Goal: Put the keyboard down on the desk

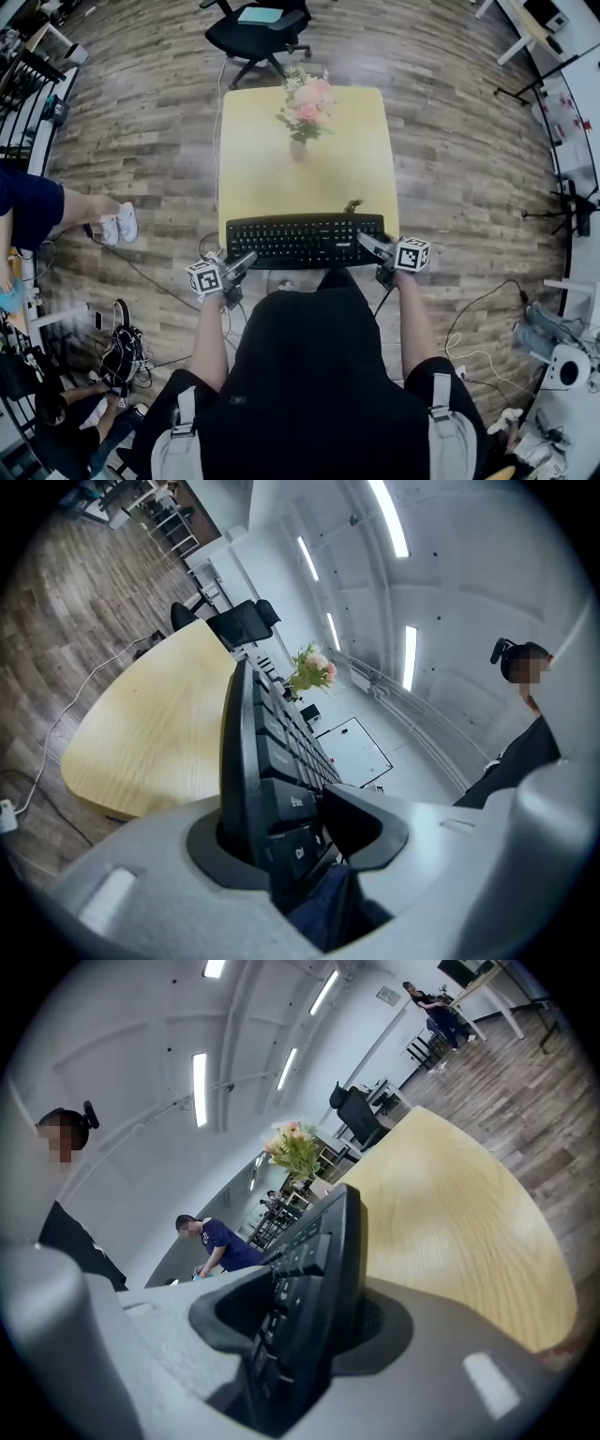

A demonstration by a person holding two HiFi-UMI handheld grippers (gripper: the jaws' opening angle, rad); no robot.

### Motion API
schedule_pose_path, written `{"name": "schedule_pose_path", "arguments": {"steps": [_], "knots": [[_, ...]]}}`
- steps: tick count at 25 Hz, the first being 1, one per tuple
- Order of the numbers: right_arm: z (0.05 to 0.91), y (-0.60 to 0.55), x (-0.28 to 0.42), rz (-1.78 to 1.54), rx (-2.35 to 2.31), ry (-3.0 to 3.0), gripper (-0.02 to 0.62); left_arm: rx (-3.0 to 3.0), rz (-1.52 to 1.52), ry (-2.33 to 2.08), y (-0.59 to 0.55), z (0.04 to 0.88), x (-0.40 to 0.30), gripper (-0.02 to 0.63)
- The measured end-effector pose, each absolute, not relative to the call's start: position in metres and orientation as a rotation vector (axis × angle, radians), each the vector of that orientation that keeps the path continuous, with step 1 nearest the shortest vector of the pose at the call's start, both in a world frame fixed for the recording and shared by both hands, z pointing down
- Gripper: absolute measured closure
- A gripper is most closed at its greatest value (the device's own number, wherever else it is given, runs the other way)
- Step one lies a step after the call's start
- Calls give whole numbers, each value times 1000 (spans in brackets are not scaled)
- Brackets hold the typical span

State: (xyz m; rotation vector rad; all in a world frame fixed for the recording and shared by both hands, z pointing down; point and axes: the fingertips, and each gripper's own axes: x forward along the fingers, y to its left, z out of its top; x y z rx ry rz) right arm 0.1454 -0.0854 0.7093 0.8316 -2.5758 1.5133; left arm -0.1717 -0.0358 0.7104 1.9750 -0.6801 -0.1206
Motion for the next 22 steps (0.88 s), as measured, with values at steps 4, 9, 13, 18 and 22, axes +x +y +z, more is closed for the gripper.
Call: {"name": "schedule_pose_path", "arguments": {"steps": [4, 9, 13, 18, 22], "knots": [[713, -101, 142, 1553, 818, -2576, 400, 1958, -106, -705, -49, 719, -172, 426], [722, -121, 136, 1584, 809, -2546, 397, 1931, -73, -734, -70, 727, -177, 413], [737, -127, 143, 1569, 804, -2485, 393, 1909, -39, -765, -76, 738, -177, 399], [748, -141, 146, 1571, 801, -2465, 385, 1896, 35, -802, -88, 750, -178, 377], [748, -149, 142, 1579, 787, -2459, 377, 1889, 73, -798, -97, 754, -175, 364]]}}
